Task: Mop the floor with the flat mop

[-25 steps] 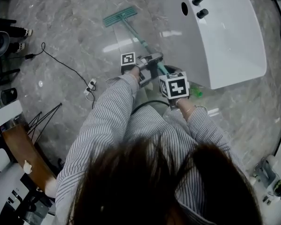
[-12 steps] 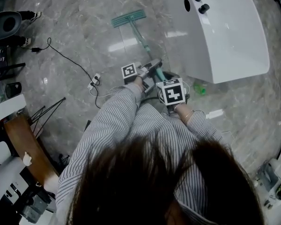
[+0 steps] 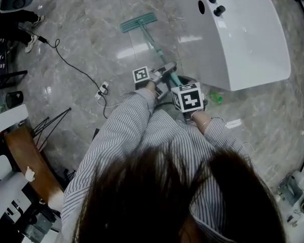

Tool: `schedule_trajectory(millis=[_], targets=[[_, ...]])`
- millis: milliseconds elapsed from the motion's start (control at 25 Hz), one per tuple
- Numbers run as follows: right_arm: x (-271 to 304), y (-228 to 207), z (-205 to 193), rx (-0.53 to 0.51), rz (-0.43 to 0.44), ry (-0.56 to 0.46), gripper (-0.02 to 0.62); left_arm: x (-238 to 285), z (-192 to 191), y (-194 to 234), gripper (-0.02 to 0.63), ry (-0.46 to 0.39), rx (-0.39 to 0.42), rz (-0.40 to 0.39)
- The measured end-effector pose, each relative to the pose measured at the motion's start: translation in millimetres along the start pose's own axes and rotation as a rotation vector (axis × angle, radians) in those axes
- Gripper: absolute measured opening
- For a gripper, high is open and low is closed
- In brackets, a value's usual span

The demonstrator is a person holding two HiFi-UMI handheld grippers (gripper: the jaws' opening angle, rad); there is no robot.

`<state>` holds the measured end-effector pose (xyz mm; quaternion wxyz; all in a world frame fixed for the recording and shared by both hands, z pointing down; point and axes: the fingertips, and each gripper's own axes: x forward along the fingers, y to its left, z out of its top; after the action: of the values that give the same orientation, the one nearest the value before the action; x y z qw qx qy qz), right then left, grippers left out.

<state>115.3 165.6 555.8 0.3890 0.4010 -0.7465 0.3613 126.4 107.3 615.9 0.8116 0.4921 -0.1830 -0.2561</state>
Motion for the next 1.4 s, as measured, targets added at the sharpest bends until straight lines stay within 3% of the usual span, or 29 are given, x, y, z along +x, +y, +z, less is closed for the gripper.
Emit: schedule_trajectory(millis=[280,480,680,880,1080,1200,1400], targets=[[22,-4,37,0.007,-0.018,0.005,0.121,11,39,-15,0.167,0.021,-0.016,0.007],[60,-14,93,0.013,-0.030,0.001,0.117,31,101,-36,0.163,0.027,-0.021,0.015],[109,-20,181,0.037,-0.038,-0.011,0.115,56,190,-73,0.156,0.064,-0.033,0.053],[167,-15,301,0.064,-0.044,-0.030,0.114,79,302,-135,0.160,0.088,-0.013,0.116],[215,-11,415,0.084,-0.056,-0.051,0.114,97,412,-192,0.160,0.041,0.002,0.128],[238,-8,469,0.079,-0.066,-0.058,0.114,108,462,-228,0.160,-0.007,0.000,0.091],[263,-3,533,0.052,-0.078,-0.083,0.112,117,515,-258,0.158,-0.030,0.000,0.102]])
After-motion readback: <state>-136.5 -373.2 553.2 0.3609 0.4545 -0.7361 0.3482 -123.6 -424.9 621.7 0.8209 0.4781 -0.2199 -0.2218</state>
